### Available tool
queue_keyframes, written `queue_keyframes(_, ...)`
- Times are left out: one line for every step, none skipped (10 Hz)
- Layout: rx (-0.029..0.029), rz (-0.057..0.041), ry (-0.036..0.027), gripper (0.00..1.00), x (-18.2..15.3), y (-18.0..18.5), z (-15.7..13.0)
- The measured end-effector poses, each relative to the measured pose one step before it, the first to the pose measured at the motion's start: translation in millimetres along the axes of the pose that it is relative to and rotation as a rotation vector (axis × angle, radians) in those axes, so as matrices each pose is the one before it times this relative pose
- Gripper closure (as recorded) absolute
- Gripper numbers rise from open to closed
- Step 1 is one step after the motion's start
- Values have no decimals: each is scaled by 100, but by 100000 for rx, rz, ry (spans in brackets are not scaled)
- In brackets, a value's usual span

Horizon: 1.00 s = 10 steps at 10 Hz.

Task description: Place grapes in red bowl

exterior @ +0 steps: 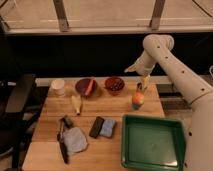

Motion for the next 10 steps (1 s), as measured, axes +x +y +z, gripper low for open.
queue_keyframes(-13,-231,-128,20,-119,-131,57)
queue_keyframes(8,101,71,20,59,55,-22)
queue_keyframes(50,241,94,20,108,126,-70)
queue_keyframes(-38,12,-6,20,7,22,21)
queue_keyframes(-10,-286,-100,20,-129,-169,57)
queue_keyframes(38,-54,-40,20,-32,-38,2)
queue_keyframes(33,131,52,20,59,70,-39)
queue_keyframes(-3,141,24,20,58,85,-16)
queue_keyframes(1,29,21,20,17,20,-13)
queue_keyframes(-11,-122,-38,20,-55,-74,29)
